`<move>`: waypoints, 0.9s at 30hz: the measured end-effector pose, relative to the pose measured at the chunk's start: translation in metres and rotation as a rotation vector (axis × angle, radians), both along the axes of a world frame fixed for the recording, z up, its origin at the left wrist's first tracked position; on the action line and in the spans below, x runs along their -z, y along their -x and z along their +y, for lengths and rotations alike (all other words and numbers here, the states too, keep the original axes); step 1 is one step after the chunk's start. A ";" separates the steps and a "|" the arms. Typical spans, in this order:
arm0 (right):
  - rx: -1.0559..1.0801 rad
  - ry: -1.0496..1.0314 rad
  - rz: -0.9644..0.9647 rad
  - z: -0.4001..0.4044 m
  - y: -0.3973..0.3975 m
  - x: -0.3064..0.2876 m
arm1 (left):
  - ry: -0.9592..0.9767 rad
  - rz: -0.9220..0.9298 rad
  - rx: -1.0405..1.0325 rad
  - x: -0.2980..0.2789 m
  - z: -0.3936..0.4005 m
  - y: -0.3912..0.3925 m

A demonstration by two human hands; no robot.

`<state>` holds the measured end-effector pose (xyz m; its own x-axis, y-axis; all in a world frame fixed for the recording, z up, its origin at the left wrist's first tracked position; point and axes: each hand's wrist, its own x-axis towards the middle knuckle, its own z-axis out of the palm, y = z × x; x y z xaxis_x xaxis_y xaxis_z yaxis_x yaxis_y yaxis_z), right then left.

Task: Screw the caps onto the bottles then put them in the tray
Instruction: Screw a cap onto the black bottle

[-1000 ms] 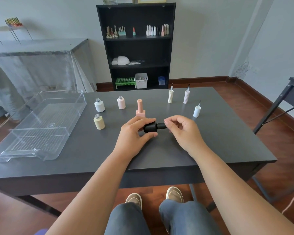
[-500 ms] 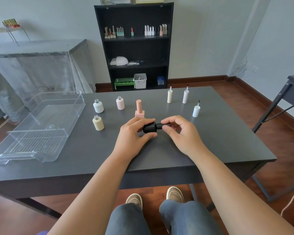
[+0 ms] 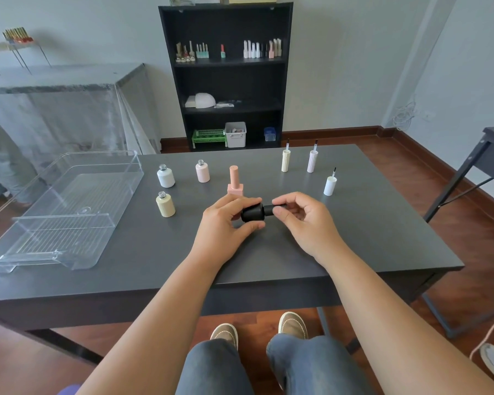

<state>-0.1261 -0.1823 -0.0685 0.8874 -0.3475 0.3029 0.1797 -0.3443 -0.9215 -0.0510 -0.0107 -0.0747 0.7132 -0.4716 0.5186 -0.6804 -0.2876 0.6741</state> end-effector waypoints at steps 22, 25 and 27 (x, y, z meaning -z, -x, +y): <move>-0.064 -0.343 -0.034 0.023 -0.017 -0.012 | 0.039 0.010 -0.150 -0.003 0.002 0.002; -0.068 -0.167 -0.038 0.023 -0.021 -0.016 | 0.032 0.047 -0.168 -0.003 0.007 0.003; -0.088 -0.006 -0.033 0.024 -0.024 -0.021 | -0.022 0.004 -0.192 -0.003 0.017 0.004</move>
